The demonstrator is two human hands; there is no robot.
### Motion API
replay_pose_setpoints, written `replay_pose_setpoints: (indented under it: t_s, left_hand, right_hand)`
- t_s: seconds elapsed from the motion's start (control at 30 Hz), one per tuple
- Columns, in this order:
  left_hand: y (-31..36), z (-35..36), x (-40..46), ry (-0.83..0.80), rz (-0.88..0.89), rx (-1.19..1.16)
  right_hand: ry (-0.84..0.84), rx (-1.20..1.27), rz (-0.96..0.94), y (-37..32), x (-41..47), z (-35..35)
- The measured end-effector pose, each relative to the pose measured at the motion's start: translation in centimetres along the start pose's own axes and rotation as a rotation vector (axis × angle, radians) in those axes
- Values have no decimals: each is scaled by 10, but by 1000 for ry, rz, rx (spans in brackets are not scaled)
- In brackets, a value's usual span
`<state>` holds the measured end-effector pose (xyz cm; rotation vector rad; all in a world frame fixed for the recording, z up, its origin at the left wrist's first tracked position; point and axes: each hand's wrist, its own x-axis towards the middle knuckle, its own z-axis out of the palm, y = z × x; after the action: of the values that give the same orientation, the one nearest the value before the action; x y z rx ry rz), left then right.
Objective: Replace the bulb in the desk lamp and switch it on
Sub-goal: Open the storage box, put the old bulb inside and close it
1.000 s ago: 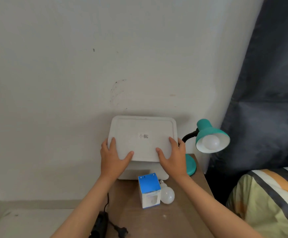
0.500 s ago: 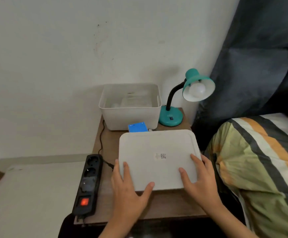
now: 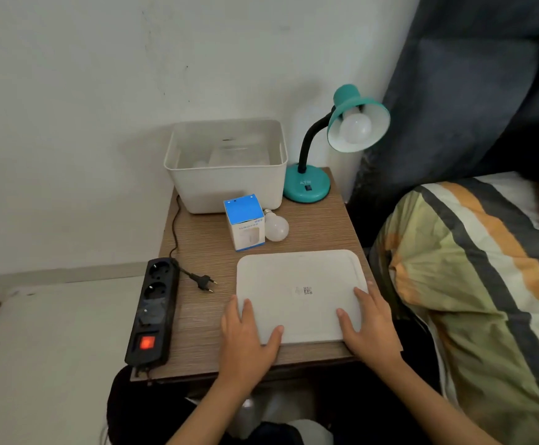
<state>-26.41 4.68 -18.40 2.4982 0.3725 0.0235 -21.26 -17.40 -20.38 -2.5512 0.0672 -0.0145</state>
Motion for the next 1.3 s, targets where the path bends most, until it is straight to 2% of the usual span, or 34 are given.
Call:
replay_pose_setpoints:
  t_s: [0.2,0.3,0.5,0.6,0.83,1.0,1.1,1.3]
  left_hand:
    - [-5,0,10,44,-10,-39]
    - [-2,-12,29,136,25,-101]
    - [10,-67,107,391,35,-217]
    - [9,-96,152,476,7,-232]
    - [5,-126,222,423,-119,-208]
    - [14,-126,240,430,-160,-303]
    - [18,-125,246,486,-181,-309]
    - [15,-123,251,519,-191,-344]
  right_hand:
    - [55,-72,-11,-20,14,-1]
    - [109,50,-88,-54,32,-1]
    - [-15,329,-155,-122,84,11]
    - [-65,344,-119,-136,110,20]
    - [-140,448,109,-149,145,37]
    - [-109,490,159,-149,148,37]
    - [-30,543,96,-142,144,21]
    - [136,647,-205,-143,145,-22]
